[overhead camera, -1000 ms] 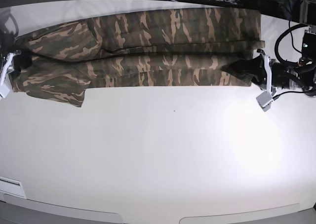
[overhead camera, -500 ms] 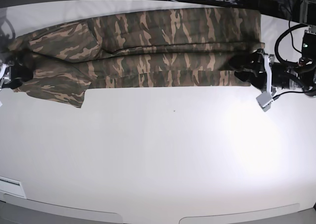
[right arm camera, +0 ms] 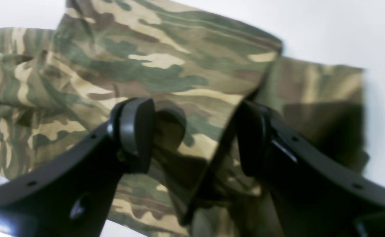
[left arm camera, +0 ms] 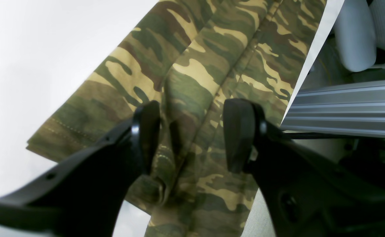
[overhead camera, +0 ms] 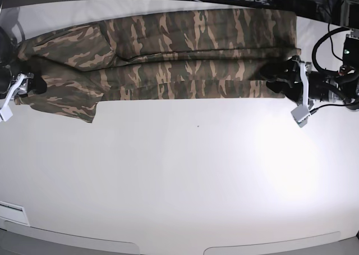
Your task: Fold the T-shirt properly
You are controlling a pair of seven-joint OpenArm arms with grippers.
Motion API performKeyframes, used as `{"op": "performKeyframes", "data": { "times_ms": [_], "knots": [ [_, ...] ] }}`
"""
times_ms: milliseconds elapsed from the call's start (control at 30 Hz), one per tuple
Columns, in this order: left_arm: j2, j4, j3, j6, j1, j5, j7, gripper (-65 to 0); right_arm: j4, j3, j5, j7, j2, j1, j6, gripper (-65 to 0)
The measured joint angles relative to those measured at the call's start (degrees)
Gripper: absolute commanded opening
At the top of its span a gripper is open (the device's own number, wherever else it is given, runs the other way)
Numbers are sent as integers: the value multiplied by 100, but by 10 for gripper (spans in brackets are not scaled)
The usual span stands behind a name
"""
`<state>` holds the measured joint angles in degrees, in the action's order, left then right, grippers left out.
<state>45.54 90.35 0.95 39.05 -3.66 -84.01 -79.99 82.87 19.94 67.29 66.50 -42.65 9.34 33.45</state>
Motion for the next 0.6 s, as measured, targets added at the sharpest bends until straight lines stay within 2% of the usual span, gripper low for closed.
{"op": "performKeyframes", "data": {
  "times_ms": [67, 233, 333, 433, 467, 500, 533, 600],
  "knots": [
    [0, 0, 2, 0, 0, 0, 2, -320, 0, 0, -33, -83, 103, 0, 22, -243],
    [-2, 0, 0, 0, 0, 0, 2, -320, -2, 0, -643, -706, 415, 0, 129, -243],
    [-15, 0, 0, 0, 0, -2, 2, -320, -13, 0, -863, -739, 490, -107, 129, -243],
    [-15, 0, 0, 0, 2, 0, 2, -320, -13, 0, -841, -756, 474, -293, 304, -246],
    [-15, 0, 0, 0, 2, 0, 2, -320, -11, 0, -828, -761, 472, -354, 330, -267],
    [-17, 0, 0, 0, 2, 0, 2, -320, -13, 0, -835, -758, 472, -393, 391, -319],
    [-15, 0, 0, 0, 0, 0, 2, -320, -11, 0, -828, -748, 472, -433, 452, -401],
    [-17, 0, 0, 0, 2, 0, 2, -320, -11, 0, -809, -614, 472, -448, 496, -612]
  ]
}}
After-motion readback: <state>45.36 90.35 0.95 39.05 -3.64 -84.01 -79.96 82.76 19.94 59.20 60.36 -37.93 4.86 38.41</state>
